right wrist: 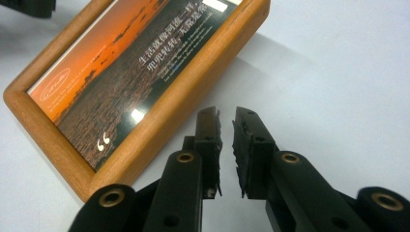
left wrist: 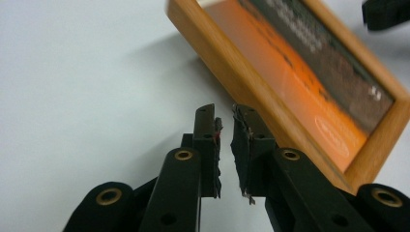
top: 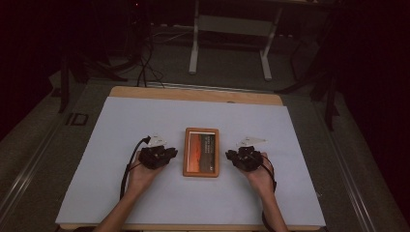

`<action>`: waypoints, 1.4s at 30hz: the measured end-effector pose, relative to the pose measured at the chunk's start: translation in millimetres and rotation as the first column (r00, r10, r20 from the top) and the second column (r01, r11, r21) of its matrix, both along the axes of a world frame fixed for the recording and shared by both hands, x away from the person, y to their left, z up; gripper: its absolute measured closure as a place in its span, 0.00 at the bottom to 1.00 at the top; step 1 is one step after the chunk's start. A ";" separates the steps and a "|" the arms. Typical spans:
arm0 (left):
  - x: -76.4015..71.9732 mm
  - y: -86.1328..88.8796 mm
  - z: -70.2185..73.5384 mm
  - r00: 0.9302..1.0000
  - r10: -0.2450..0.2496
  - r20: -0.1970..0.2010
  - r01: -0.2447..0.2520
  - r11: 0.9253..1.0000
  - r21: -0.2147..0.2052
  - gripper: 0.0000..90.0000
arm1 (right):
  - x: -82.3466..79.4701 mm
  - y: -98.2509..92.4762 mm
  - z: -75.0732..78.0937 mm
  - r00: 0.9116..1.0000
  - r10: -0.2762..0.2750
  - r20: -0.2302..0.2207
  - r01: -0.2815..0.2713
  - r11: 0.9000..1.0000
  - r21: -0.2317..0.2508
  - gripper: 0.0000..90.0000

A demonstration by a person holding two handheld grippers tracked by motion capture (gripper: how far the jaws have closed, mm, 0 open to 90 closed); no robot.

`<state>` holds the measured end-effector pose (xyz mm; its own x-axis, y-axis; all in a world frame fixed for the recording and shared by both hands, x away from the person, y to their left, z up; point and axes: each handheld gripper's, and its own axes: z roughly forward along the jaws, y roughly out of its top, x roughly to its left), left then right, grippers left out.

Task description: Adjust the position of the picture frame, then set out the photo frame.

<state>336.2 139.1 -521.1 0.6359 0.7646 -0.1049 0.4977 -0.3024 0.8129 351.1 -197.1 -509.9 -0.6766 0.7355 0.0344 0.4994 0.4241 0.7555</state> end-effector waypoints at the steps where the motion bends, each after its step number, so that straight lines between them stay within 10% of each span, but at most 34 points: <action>1: 0.0 0.0 0.0 1.000 0.000 0.000 0.000 1.000 0.000 0.88 | 0.0 0.0 0.0 1.000 0.000 0.000 0.000 1.000 0.000 0.89; 13: -0.2 16.2 4.3 0.996 0.080 0.048 -0.078 0.995 -0.054 0.85 | 0.5 -1.2 5.1 1.000 -0.008 0.027 0.008 1.000 0.025 0.86; 42: -0.9 13.5 0.8 0.998 0.064 0.030 -0.063 0.997 -0.037 0.73 | 20.0 21.4 33.4 0.991 0.019 0.130 -0.018 1.000 -0.002 1.00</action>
